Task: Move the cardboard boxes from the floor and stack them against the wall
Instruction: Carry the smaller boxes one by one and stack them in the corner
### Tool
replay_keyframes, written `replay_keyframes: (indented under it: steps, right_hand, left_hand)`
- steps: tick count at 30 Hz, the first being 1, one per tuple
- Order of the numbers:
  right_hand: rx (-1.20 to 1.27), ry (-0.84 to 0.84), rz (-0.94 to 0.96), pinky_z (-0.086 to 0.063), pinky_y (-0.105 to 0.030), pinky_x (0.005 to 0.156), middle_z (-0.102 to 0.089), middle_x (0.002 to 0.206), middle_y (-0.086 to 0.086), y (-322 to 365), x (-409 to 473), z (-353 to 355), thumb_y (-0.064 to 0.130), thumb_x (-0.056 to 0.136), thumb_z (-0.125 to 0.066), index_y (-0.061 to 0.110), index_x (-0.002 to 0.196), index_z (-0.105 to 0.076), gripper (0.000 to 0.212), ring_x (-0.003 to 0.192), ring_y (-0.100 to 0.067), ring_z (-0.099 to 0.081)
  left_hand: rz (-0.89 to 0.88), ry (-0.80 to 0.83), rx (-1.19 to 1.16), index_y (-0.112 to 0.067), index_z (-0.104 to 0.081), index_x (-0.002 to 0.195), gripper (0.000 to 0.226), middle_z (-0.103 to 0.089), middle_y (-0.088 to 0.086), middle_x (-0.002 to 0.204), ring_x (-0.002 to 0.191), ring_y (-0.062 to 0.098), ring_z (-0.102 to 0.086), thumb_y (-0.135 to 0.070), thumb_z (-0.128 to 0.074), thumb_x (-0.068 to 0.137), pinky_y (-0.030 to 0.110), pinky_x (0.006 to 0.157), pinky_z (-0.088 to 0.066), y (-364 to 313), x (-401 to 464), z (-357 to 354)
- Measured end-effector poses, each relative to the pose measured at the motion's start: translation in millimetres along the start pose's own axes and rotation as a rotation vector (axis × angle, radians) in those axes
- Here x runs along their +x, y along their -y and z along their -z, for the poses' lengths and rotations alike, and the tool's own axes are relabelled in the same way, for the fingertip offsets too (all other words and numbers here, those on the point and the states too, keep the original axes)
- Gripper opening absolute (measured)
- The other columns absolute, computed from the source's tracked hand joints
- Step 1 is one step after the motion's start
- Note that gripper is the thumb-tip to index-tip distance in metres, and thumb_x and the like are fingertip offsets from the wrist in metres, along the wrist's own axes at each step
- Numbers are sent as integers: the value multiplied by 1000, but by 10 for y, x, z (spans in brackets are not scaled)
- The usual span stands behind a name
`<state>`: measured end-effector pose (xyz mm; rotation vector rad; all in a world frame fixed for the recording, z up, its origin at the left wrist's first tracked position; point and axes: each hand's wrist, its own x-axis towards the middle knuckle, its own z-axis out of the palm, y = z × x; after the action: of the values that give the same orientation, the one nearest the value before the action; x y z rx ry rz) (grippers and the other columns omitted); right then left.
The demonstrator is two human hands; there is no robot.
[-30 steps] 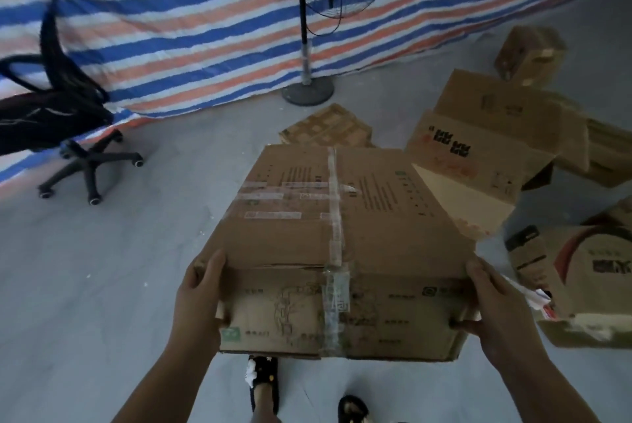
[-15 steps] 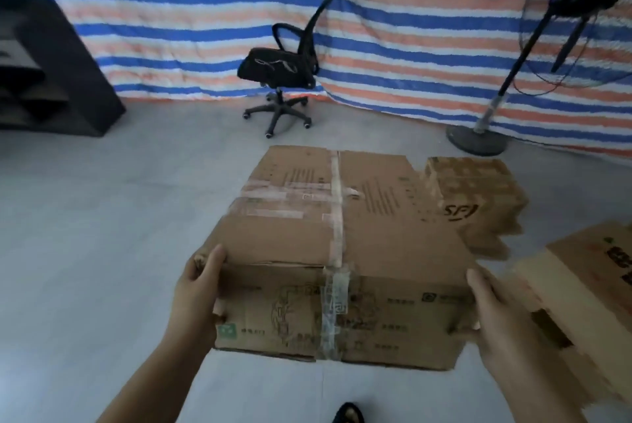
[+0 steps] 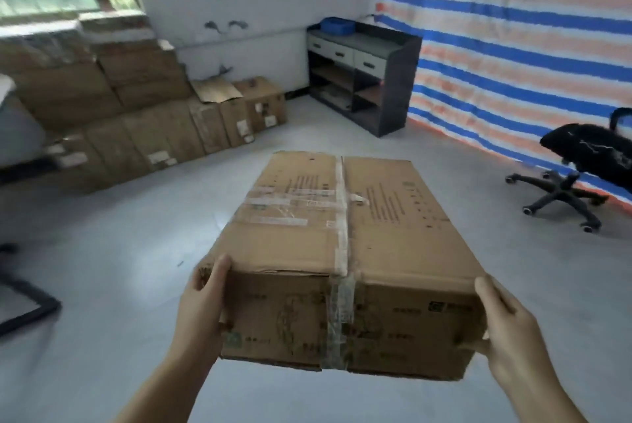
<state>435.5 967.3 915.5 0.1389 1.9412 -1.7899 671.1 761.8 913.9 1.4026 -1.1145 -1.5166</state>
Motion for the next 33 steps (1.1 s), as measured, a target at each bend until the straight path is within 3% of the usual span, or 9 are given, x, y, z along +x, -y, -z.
replay_keyframes:
  steps: [6,12,17,23,28,30,33]
  right_hand:
    - [-81,262,54,-51,-40,62,-58,92,8,43,-177,-1467,29,97,-50,16,130,-55,36,80,-18,-55]
    - [-124,386,116,-51,-53,83,-56,92,12,138,42,-2426,27,97,-49,14,129,-55,35,80,-10,-51]
    - [-139,395,139,-44,-60,97,-54,120,0,337,660,-3094,28,96,-52,12,135,-51,42,104,-21,-48]
    - [-168,393,146,-51,-51,78,-54,121,-4,811,1713,-4040,28,97,-50,12,133,-52,40,101,-23,-47]
    - [-209,389,160,-50,-42,66,-54,124,-3,1231,2615,-4786,31,96,-50,13,134,-52,41,106,-25,-48]
    - [-227,388,151,-53,-48,75,-53,124,-3,1351,2908,-5073,32,96,-51,14,134,-51,42,111,-26,-48]
    - [-249,403,153,-49,-54,90,-56,124,-3,1512,3305,-5553,33,95,-52,15,134,-53,42,115,-27,-50]
  left_hand:
    - [-44,-265,-108,-27,-56,116,32,-56,-14,96,85,9,-53,-45,-55,89,34,61,-42,-174,573,1121]
    - [-63,-374,-161,-24,-57,118,36,-58,-9,96,87,16,-54,-45,-56,89,38,68,-42,-235,1180,1447]
    - [-66,-382,-194,-23,-59,112,32,-61,-6,97,85,17,-56,-44,-56,89,34,62,-41,-381,1939,1129]
    - [-79,-398,-229,-23,-56,115,30,-58,-11,95,88,17,-55,-41,-56,91,34,62,-41,-743,3108,418]
    - [-52,-398,-226,-22,-58,115,33,-62,1,103,89,25,-56,-42,-57,89,40,62,-48,-1039,4102,-145]
    - [-31,-394,-244,-23,-58,117,36,-62,2,103,90,25,-57,-44,-58,88,39,62,-48,-1131,4458,-306]
    - [5,-387,-257,-25,-57,115,33,-62,-2,105,100,25,-59,-45,-58,88,46,74,-50,-1294,5006,-518]
